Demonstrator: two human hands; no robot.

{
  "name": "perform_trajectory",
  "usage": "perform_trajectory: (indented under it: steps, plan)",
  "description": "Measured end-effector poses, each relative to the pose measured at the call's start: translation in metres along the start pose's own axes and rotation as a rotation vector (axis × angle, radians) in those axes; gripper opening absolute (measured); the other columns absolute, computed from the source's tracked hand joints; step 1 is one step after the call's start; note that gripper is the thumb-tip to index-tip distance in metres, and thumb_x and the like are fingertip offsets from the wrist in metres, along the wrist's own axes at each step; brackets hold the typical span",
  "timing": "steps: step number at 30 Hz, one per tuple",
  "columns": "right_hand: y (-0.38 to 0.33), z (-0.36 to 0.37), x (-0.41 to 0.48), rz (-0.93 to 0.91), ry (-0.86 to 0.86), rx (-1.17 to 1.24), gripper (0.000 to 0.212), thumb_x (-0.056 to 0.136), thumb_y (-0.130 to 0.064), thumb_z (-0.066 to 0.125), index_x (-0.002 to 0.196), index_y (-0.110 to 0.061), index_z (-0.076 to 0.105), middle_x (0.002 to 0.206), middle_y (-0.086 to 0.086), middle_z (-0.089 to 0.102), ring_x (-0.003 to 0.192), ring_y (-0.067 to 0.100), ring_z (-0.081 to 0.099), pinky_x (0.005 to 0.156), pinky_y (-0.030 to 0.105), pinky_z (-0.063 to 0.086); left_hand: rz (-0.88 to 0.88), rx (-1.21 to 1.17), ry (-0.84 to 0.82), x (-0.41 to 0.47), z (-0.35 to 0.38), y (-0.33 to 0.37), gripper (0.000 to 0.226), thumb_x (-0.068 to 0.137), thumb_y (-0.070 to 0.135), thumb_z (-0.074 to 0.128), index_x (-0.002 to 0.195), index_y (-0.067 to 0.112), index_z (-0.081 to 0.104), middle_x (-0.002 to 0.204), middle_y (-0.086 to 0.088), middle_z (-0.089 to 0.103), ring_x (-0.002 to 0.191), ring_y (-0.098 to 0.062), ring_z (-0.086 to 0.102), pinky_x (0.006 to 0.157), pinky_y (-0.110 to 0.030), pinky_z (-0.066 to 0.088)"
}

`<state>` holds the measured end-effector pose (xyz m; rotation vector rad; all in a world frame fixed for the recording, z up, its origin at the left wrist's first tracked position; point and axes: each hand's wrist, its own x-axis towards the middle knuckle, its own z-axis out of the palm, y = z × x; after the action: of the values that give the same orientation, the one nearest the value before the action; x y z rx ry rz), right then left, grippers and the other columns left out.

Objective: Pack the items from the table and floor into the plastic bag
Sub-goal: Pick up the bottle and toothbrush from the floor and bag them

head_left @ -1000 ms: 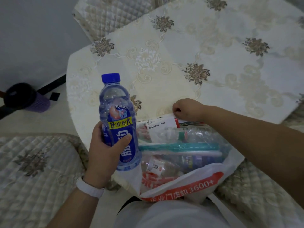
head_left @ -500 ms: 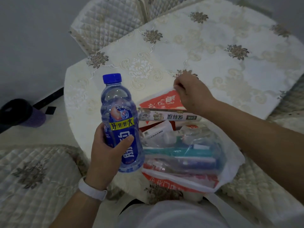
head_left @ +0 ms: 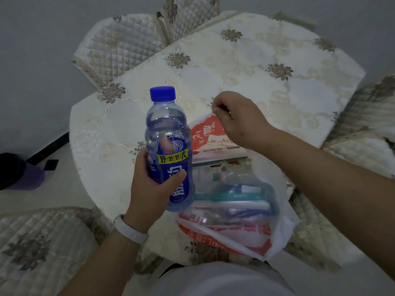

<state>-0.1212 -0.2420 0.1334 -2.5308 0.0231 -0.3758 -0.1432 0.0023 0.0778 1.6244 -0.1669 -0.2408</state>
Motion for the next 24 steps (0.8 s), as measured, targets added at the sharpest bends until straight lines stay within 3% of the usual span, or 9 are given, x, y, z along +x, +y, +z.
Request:
perform_trajectory:
  steps: [2, 5, 7, 9, 11, 13, 16, 21, 24]
  plan:
    - [0.011, 0.004, -0.003, 0.019, -0.032, -0.045, 0.010, 0.097, -0.012, 0.049, 0.095, -0.009, 0.058, 0.088, -0.003, 0.050, 0.079, 0.015, 0.045, 0.066, 0.028, 0.034, 0.006, 0.008, -0.030, 0.007, 0.005, -0.003, 0.075, 0.066, 0.021, 0.089, 0.130, 0.017, 0.049, 0.118, 0.004, 0.066, 0.100, -0.010, 0.068, 0.074, -0.024, 0.058]
    - [0.031, 0.009, -0.012, 0.080, -0.087, -0.131, 0.011, 0.096, -0.022, 0.052, 0.102, -0.015, 0.058, 0.090, -0.004, 0.050, 0.082, 0.021, 0.052, 0.067, 0.031, 0.039, 0.018, 0.041, -0.086, 0.015, 0.010, -0.011, 0.073, 0.066, 0.017, 0.082, 0.130, 0.018, 0.049, 0.120, 0.005, 0.064, 0.100, -0.007, 0.067, 0.072, -0.021, 0.057]
    - [0.039, 0.007, -0.021, 0.140, -0.155, -0.181, 0.033, 0.092, -0.037, 0.059, 0.119, -0.019, 0.054, 0.101, -0.003, 0.054, 0.091, 0.020, 0.054, 0.070, 0.031, 0.041, 0.015, 0.066, -0.123, 0.018, 0.010, -0.019, 0.077, 0.066, 0.016, 0.089, 0.131, 0.019, 0.049, 0.121, 0.005, 0.065, 0.102, -0.009, 0.067, 0.073, -0.022, 0.057]
    - [0.048, 0.005, -0.032, 0.155, -0.273, -0.321, 0.060, 0.084, -0.049, 0.065, 0.134, -0.022, 0.045, 0.121, 0.001, 0.054, 0.107, 0.022, 0.053, 0.079, 0.035, 0.046, 0.029, 0.117, -0.163, 0.020, 0.007, -0.024, 0.079, 0.061, 0.029, 0.089, 0.129, 0.025, 0.050, 0.118, 0.012, 0.066, 0.103, -0.009, 0.067, 0.076, -0.023, 0.057]
    - [0.057, 0.002, -0.044, 0.155, -0.374, -0.469, 0.069, 0.080, -0.051, 0.066, 0.137, -0.021, 0.043, 0.128, 0.003, 0.050, 0.112, 0.025, 0.051, 0.081, 0.037, 0.048, 0.051, 0.186, -0.214, 0.021, 0.005, -0.023, 0.077, 0.057, 0.040, 0.084, 0.126, 0.038, 0.050, 0.115, 0.022, 0.065, 0.104, -0.006, 0.066, 0.076, -0.020, 0.056]
    - [0.064, -0.001, -0.056, 0.173, -0.355, -0.492, 0.050, 0.083, -0.046, 0.064, 0.124, -0.021, 0.052, 0.115, 0.002, 0.053, 0.099, 0.022, 0.053, 0.070, 0.034, 0.047, 0.091, 0.253, -0.276, 0.023, 0.003, -0.020, 0.074, 0.058, 0.042, 0.083, 0.122, 0.049, 0.048, 0.114, 0.028, 0.063, 0.103, -0.002, 0.065, 0.076, -0.018, 0.055]
    - [0.064, -0.011, -0.061, 0.293, -0.227, -0.434, 0.014, 0.089, -0.031, 0.054, 0.093, -0.018, 0.059, 0.088, -0.001, 0.058, 0.074, 0.019, 0.052, 0.057, 0.029, 0.039, 0.150, 0.360, -0.369, 0.031, -0.001, -0.015, 0.074, 0.061, 0.029, 0.086, 0.118, 0.058, 0.048, 0.114, 0.028, 0.063, 0.102, 0.001, 0.064, 0.077, -0.014, 0.053]
    - [0.055, -0.027, -0.057, 0.448, -0.023, -0.229, 0.011, 0.089, -0.023, 0.054, 0.090, -0.014, 0.062, 0.079, 0.001, 0.059, 0.074, 0.023, 0.054, 0.059, 0.031, 0.038, 0.355, 0.834, -0.566, 0.059, -0.010, -0.025, 0.085, 0.065, 0.045, 0.082, 0.140, 0.034, 0.043, 0.124, 0.011, 0.060, 0.109, -0.011, 0.061, 0.088, -0.033, 0.053]
    - [0.045, -0.028, -0.058, 0.425, -0.020, -0.189, 0.014, 0.089, -0.023, 0.054, 0.088, -0.012, 0.063, 0.078, 0.003, 0.062, 0.074, 0.023, 0.054, 0.061, 0.032, 0.041, 0.453, 1.028, -0.603, 0.069, -0.001, -0.028, 0.089, 0.065, 0.053, 0.072, 0.144, 0.029, 0.040, 0.124, 0.004, 0.060, 0.108, -0.020, 0.060, 0.087, -0.033, 0.052]
